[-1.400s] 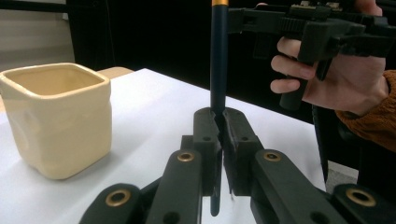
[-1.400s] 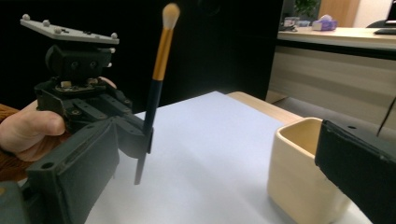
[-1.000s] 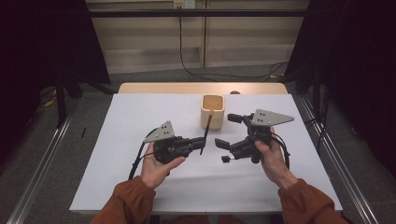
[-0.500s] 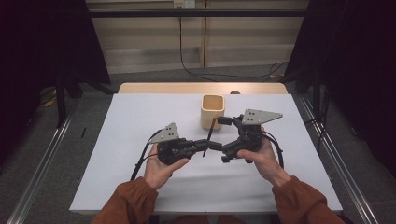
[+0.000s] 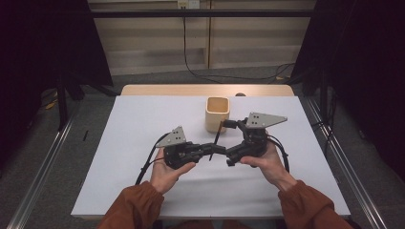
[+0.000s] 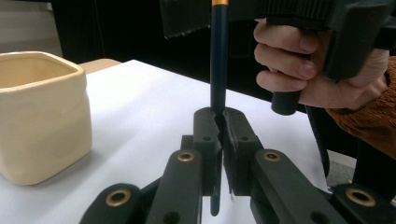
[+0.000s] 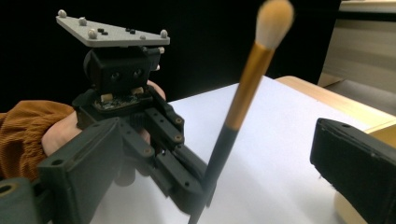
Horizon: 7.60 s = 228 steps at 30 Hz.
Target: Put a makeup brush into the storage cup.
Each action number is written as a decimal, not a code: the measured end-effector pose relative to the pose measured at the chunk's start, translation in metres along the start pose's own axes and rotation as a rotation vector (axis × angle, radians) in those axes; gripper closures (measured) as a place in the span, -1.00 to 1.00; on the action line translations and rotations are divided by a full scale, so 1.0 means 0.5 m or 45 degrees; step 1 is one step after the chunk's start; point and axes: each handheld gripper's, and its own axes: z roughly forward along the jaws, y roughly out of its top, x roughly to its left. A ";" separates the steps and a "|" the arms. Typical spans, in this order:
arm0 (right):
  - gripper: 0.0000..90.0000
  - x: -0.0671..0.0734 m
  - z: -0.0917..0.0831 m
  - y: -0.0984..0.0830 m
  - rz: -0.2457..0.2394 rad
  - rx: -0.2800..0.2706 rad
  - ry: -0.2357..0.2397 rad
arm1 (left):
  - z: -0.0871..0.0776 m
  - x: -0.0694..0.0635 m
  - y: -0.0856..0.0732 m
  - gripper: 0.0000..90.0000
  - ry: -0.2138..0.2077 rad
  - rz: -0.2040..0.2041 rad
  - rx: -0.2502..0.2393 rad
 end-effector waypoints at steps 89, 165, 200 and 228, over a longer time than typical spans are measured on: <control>0.86 -0.024 -0.028 -0.004 0.093 -0.025 -0.011 | -0.118 0.006 -0.001 -0.96 0.372 -0.010 -0.063; 0.86 -0.214 0.022 0.148 0.019 -0.075 -0.348 | -0.243 -0.044 -0.112 -0.97 0.548 -0.078 -0.050; 0.86 -0.258 0.090 0.100 0.056 0.052 -0.392 | -0.247 -0.042 -0.113 -0.97 0.550 -0.048 -0.035; 0.86 -0.270 0.091 0.029 0.127 0.086 -0.396 | -0.247 -0.038 -0.117 -0.96 0.546 -0.050 -0.018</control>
